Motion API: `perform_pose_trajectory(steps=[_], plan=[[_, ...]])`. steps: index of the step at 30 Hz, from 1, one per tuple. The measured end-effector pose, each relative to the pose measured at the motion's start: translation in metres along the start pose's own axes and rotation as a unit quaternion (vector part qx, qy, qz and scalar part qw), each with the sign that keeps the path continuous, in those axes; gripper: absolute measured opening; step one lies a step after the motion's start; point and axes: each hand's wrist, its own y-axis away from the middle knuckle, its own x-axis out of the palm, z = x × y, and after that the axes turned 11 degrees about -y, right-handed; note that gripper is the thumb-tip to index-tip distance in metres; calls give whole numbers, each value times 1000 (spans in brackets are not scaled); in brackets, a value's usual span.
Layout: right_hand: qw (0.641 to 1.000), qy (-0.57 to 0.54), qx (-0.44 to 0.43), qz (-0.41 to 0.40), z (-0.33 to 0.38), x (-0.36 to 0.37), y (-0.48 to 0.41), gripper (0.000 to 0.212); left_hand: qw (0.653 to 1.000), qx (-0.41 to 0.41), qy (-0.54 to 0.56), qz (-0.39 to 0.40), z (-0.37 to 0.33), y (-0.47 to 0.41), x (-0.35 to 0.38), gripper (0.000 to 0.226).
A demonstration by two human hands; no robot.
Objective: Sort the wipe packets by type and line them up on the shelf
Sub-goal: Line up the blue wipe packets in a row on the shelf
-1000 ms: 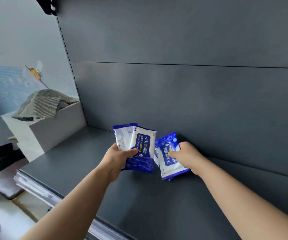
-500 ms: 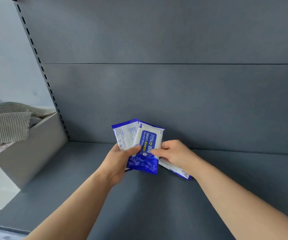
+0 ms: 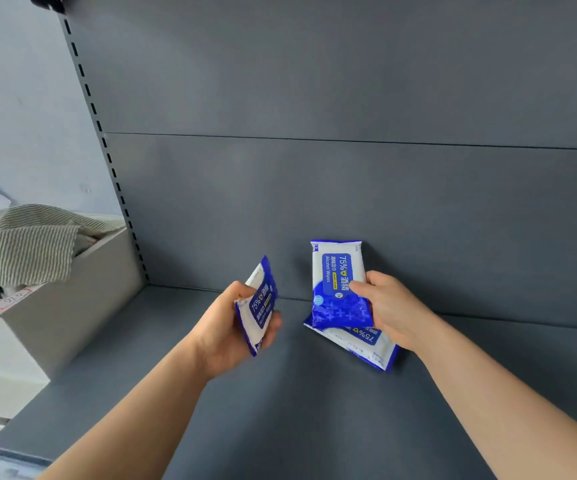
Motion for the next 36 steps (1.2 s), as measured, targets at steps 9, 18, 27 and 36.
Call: perform_pose_trajectory(steps=[9, 18, 27, 36], plan=[[995, -64, 26, 66, -5, 8, 3, 18, 995, 88, -46, -30, 14, -3, 3, 25], [985, 143, -48, 87, 3, 2, 4, 16, 943, 111, -294, -110, 6, -5, -5, 21], [950, 246, -73, 177, 20, 34, 5, 26, 928, 108, -356, 8, -29, -16, -36, 60], [879, 475, 43, -24, -5, 1, 10, 50, 927, 154, -338, -55, -22, -46, -79, 24]])
